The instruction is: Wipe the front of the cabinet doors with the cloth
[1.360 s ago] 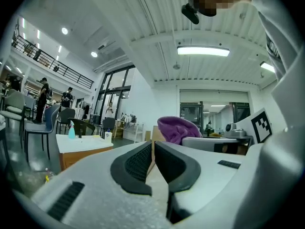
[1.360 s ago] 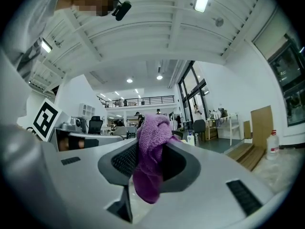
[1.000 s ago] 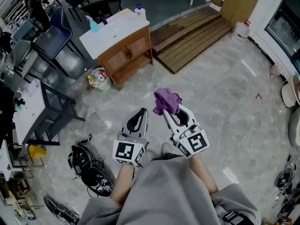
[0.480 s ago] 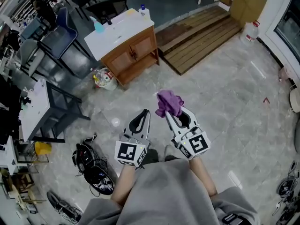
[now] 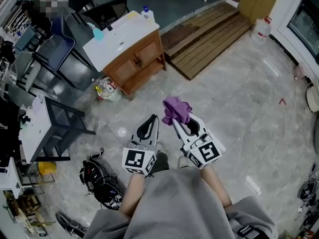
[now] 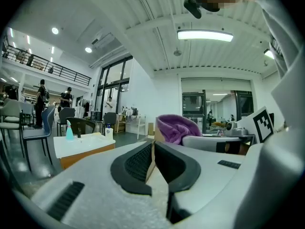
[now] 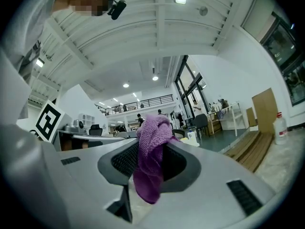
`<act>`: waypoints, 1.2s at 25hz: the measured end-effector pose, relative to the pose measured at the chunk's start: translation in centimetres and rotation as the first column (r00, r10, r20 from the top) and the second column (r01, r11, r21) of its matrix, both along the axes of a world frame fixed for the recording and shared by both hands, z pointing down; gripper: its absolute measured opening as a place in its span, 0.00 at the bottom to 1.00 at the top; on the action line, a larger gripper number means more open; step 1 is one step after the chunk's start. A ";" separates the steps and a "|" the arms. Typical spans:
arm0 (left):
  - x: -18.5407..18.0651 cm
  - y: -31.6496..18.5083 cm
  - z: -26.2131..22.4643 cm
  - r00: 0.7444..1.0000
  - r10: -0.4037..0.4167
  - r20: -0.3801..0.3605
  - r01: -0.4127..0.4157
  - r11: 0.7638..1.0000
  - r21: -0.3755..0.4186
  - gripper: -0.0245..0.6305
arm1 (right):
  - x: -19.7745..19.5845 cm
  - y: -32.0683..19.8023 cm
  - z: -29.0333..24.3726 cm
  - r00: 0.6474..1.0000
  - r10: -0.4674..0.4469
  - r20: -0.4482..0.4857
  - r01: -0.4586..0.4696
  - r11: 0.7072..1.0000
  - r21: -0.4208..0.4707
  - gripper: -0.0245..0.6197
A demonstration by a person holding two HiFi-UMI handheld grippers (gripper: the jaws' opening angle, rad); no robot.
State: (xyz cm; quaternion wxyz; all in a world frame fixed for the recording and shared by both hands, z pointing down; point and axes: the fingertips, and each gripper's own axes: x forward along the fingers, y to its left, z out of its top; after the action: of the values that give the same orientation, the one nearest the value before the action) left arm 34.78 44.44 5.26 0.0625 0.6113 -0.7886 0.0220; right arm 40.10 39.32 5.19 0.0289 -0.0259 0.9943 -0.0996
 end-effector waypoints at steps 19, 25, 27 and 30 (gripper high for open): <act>-14.4 0.5 0.4 0.990 0.135 -0.041 -0.133 0.991 0.028 0.07 | -13.7 1.0 0.0 0.991 0.131 -0.023 -0.130 0.991 0.023 0.22; -17.9 0.6 1.3 0.988 0.140 -0.069 -0.138 0.990 0.027 0.07 | -16.7 0.8 0.7 0.988 0.147 -0.051 -0.146 0.989 0.022 0.22; -18.8 0.4 1.6 0.987 0.143 -0.079 -0.141 0.990 0.028 0.07 | -17.6 0.4 0.9 0.987 0.153 -0.057 -0.152 0.988 0.022 0.22; -20.1 -0.4 2.2 0.985 0.144 -0.091 -0.142 0.989 0.025 0.07 | -19.0 -0.4 1.3 0.986 0.155 -0.067 -0.154 0.988 0.024 0.22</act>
State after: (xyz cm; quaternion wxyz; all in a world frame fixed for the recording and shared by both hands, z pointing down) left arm 14.67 44.05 7.41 0.0915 0.6673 -0.7390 -0.0094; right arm 21.12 38.93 6.46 0.0025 -0.1059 0.9906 -0.0868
